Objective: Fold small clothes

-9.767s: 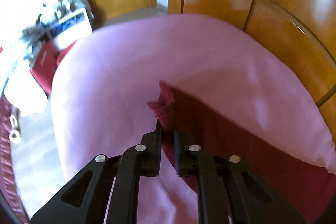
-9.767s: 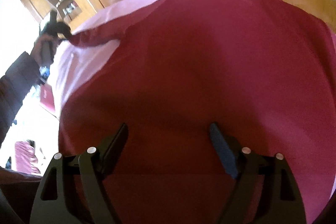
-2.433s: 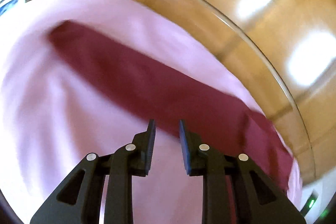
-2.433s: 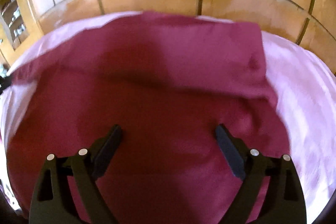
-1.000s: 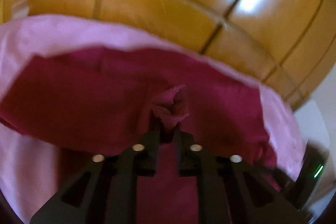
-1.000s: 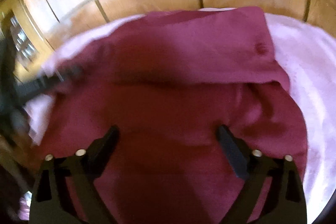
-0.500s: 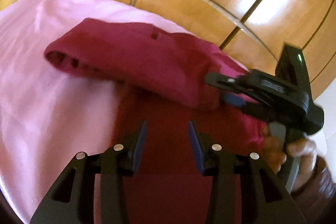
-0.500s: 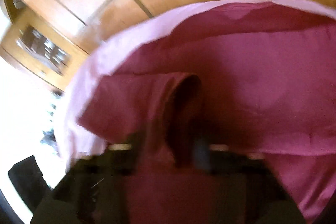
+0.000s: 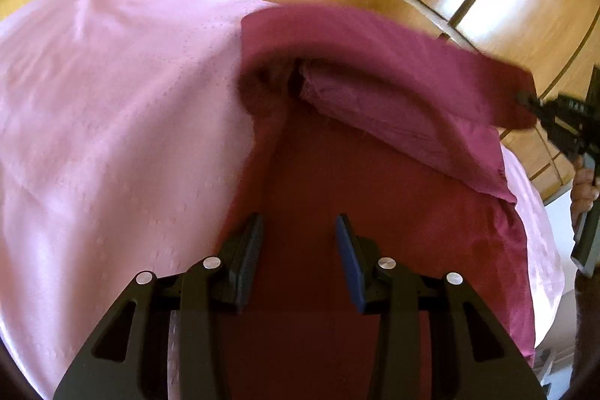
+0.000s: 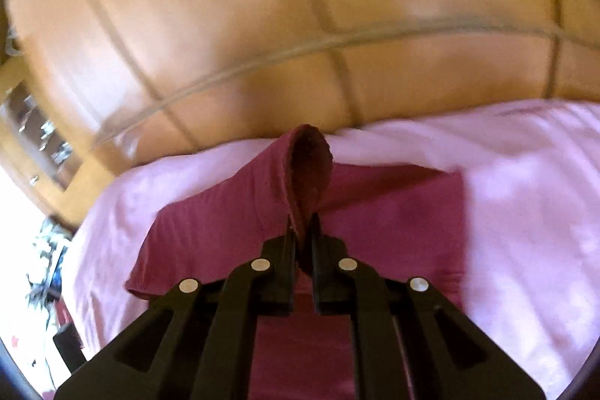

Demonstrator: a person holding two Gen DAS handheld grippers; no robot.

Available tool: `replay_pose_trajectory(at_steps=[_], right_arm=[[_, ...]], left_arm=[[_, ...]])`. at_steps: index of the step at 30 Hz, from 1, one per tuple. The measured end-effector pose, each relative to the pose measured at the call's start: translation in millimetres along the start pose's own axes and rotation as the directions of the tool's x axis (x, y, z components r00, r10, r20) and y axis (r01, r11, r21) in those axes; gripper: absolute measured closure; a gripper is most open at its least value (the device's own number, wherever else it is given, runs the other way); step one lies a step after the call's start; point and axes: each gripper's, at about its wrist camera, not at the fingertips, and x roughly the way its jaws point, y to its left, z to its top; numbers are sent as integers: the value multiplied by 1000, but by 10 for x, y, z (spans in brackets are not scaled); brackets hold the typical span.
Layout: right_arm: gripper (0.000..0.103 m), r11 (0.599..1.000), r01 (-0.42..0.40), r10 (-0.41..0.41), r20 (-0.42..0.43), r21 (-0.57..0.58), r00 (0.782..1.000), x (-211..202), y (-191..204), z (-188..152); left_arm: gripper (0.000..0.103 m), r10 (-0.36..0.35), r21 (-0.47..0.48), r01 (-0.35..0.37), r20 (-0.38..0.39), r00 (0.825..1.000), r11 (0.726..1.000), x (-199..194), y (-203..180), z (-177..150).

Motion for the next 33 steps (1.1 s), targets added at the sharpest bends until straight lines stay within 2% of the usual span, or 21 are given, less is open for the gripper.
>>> replay_pose_trajectory(at_steps=[4,8,10,11,14,18,20,22,24,26,27,32,33], right_arm=[[98,990,107,-102,-58,94,993,138,-553,-91],[96,981,129,-113,-115,142,987,245,-839,-255],[79,980,134,-119,-105,148,987,207,-867,-257],[63,978,140,-127,-95,152,987,158,-866,-239],[60,981,160,-157,-35,107,987,55,-652,-190],[54,995,97,-97,-3,16,995,-44,-348,-128],[51,994,92,-93,-19,-51,995,85,-163,-111],[48,987,125,-130,-39,-102,991,245,-83,-128],[42,980,163,-170,-53,-117,984,362,-118,-151],[41,963,238,-247,-59,-129,967,471,-254,-225],[41,961,246,-256,-67,-126,964,519,-320,-265],[40,957,238,-238,21,-168,971,574,-414,-516],[40,954,242,-241,30,-174,970,584,-406,-530]], left_arm=[[64,15,5,-15,-12,1000,1000,10,-15,5],[64,55,28,-54,-31,998,998,-4,-62,28],[63,55,19,-55,-34,998,998,-68,-83,69],[63,49,14,-49,-18,999,999,-129,-103,111],[63,42,40,-44,60,997,998,-285,-206,264],[63,37,82,-48,125,991,995,-269,-399,591],[63,42,102,-58,146,988,993,-142,-498,778],[63,51,107,-67,143,988,992,44,-575,964],[63,54,104,-68,125,991,992,222,-615,1114],[63,77,108,-89,113,991,990,400,-641,1219],[63,90,111,-102,108,990,989,492,-642,1265],[63,175,126,-176,19,984,976,1037,-512,1272],[63,194,156,-198,42,980,968,1075,-521,1227]])
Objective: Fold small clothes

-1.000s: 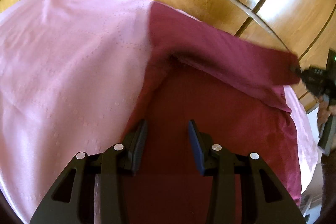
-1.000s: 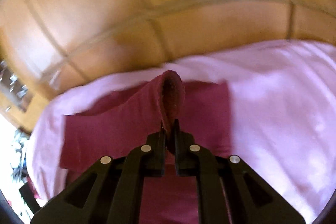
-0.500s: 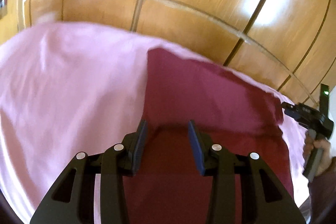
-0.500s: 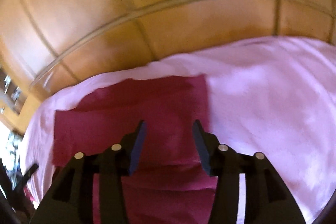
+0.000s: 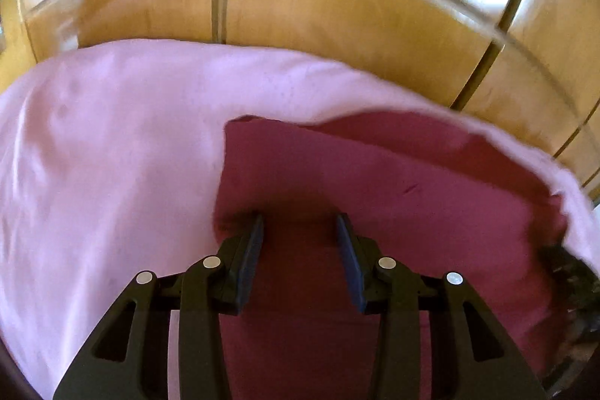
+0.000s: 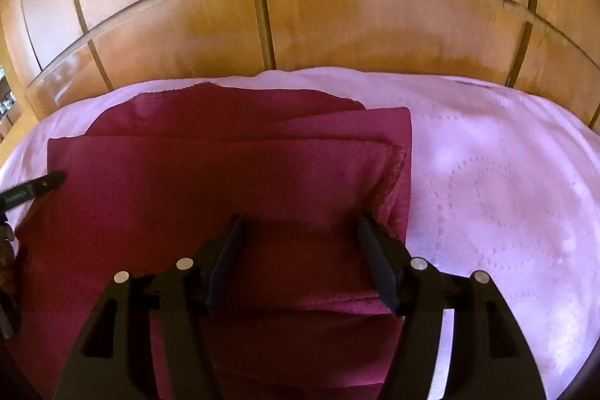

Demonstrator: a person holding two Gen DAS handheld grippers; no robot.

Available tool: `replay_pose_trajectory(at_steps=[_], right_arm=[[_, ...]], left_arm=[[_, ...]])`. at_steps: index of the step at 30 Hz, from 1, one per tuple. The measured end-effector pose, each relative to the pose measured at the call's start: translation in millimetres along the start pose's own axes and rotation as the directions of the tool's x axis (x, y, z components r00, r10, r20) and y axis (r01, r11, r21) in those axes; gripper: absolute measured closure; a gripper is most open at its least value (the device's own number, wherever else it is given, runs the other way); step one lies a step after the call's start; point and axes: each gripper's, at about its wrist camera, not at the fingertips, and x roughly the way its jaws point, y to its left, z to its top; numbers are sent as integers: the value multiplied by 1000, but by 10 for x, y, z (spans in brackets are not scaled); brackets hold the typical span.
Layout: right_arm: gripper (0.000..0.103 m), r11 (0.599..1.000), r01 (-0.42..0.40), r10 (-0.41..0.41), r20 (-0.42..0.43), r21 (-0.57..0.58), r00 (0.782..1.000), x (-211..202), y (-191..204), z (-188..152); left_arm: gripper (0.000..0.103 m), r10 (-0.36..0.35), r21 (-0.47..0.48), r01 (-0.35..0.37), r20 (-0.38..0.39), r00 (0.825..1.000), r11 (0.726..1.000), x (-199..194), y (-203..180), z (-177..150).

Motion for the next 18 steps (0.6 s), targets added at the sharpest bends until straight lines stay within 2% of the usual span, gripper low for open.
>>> replay_pose_trajectory(at_steps=[3,7,10,12,13,14,18], right_arm=[[39,1000,-7,7,5,6,1000,22,6,-13],[37,1000,-11,11,10,6,1000,50,29,-16],[27,1000,-16,16,4,-15,1000,34,75,-18],[13,999,-11,11,-3,-44,1000,6,136,-22],[12,998,-5,4,-9,-58,1000,-22,183,-26],[8,998,4,-5,-13,-62,1000,-53,222,-42],[3,999,-14,14,-7,-32,1000,-241,348,-141]], left_arm=[[63,77,78,-80,46,996,994,-30,-137,-78],[63,87,24,-87,30,996,996,-209,-67,-105],[63,93,14,-94,46,995,995,-490,-35,-223],[60,83,10,-84,69,994,996,-725,-13,-355],[54,84,12,-86,78,993,996,-815,-13,-411],[52,80,13,-82,99,992,997,-963,-2,-509],[52,76,27,-79,116,990,996,-1240,-3,-780]])
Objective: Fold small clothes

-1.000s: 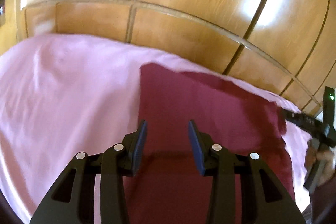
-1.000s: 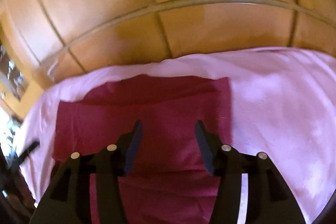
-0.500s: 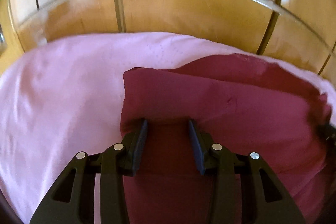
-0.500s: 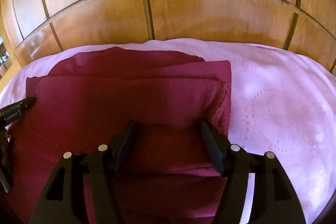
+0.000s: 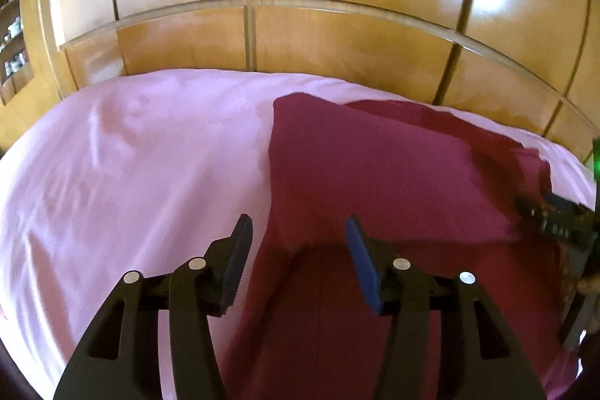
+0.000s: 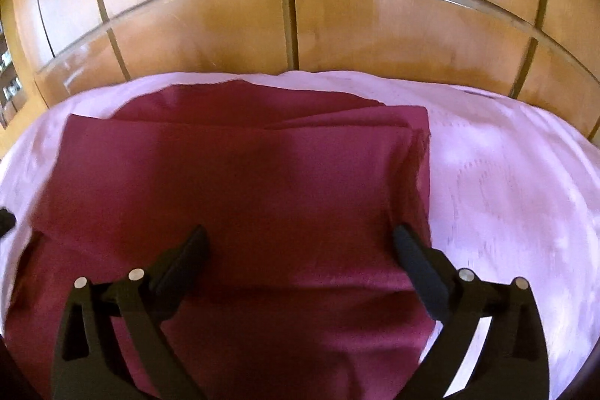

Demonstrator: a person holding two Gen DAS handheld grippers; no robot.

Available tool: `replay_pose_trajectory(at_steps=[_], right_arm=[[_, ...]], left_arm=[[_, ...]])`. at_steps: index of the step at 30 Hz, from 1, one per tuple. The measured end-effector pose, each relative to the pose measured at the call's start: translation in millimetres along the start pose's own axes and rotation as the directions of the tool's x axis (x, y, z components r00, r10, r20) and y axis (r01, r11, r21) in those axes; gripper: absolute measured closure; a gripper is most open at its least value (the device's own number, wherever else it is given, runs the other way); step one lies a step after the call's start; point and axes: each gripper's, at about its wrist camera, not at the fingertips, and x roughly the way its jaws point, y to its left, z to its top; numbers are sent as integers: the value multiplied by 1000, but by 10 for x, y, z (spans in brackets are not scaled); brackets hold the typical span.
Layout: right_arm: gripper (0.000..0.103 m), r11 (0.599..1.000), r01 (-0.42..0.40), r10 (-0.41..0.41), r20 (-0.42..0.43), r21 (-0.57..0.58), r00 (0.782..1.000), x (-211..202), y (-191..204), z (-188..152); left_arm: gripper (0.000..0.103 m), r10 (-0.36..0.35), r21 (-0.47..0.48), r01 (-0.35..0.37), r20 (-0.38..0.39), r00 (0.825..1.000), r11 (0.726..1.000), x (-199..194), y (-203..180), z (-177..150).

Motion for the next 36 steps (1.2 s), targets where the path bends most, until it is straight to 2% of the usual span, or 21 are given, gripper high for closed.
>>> replay_pose_trajectory(at_steps=[7,16,21,27,36], right_arm=[[3,999,-33,34,-24,21,999,-336,191,-323],[3,997,-67,69,-128,24,989,-555,189,-857],[3,998,-64,67,-139,22,988,-723,201,-1128],[3,997,-70,72,-143,16,987,-917,178,-1306],[3,997,-74,77,-127,29,989,-1254,51,-1399]], left_arm=[[52,-21,-3,21,10,1000,1000,-368,21,-284],[52,-15,8,16,-4,1000,1000,-548,80,-580],[52,-9,0,9,-25,1000,1000,-622,148,-750],[52,7,-20,-8,-41,999,1000,-739,252,-928],[52,63,22,-62,-60,996,998,-865,418,-1147]])
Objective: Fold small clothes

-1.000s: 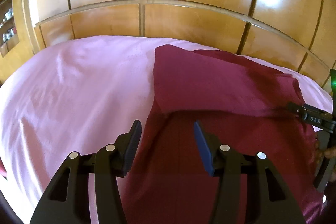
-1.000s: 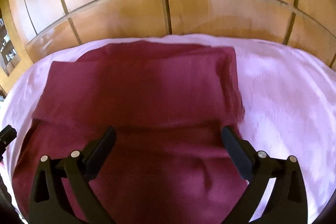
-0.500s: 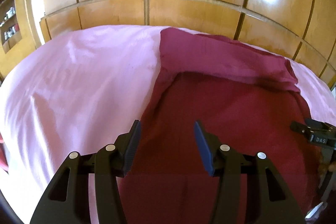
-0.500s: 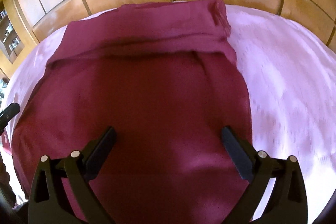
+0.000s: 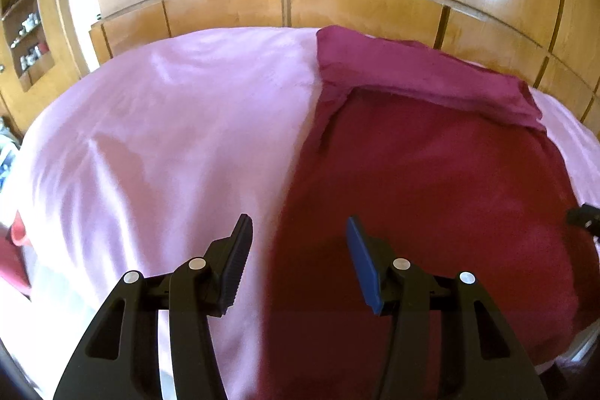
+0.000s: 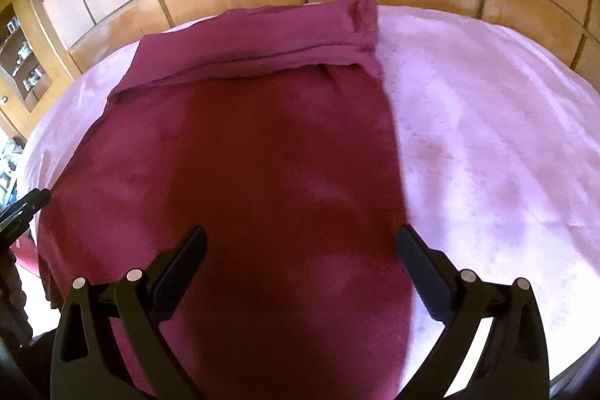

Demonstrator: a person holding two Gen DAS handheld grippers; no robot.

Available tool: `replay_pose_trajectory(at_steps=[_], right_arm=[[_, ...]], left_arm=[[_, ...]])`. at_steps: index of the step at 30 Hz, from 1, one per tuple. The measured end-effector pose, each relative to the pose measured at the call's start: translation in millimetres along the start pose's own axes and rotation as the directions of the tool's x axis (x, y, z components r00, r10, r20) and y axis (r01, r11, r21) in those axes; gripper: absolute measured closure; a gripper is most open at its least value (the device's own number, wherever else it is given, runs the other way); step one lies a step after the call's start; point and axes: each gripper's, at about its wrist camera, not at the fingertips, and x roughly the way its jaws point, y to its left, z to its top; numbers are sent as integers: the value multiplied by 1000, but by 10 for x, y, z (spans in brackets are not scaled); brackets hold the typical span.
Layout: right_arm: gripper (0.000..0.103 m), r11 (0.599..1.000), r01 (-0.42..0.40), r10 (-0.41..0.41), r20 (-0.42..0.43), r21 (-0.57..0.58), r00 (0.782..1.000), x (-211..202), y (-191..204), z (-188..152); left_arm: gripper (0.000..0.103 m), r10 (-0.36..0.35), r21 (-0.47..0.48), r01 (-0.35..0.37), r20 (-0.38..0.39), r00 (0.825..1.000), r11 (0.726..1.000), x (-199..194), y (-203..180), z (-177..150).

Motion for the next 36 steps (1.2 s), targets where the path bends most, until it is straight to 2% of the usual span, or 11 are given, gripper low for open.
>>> replay_pose_trajectory(at_steps=[5,7,15,16,18,19,21,26,30,33,36], right_arm=[[3,999,16,-15,-27,32,1000,-198,-239,-200],[4,998,-16,21,-71,68,997,-246,-363,-333],[57,990,-127,137,-199,60,970,-409,-371,-784],[62,989,-136,144,-210,51,967,-410,-346,-801],[90,987,-160,160,-230,16,960,-412,-264,-800],[93,985,-174,170,-234,4,957,-423,-227,-785],[94,972,-233,222,-231,-21,948,-483,-129,-722],[94,926,-377,375,-143,20,916,-628,-79,-396],[94,896,-437,443,-81,81,893,-604,-138,-154],[94,885,-451,459,-53,117,887,-552,-204,-22],[94,879,-454,459,1,149,889,-503,-270,178]], left_arm=[[52,9,-13,-10,-55,998,1000,-55,244,-199],[52,-25,-42,21,-82,996,999,-89,370,-304],[53,-180,-78,169,-183,967,983,-196,421,-657],[67,-180,-63,171,-200,963,983,-171,382,-694],[79,-170,-35,166,-219,961,986,-149,327,-725],[90,-152,-5,155,-211,966,988,-174,294,-716],[94,-143,40,153,-200,969,987,-236,268,-673],[96,-276,-58,269,-198,941,961,-358,505,-518],[96,-317,-45,314,-143,938,948,-464,565,-297],[97,-381,-53,377,-114,917,925,-478,570,-167],[97,-483,-148,472,-49,874,869,-436,642,97]])
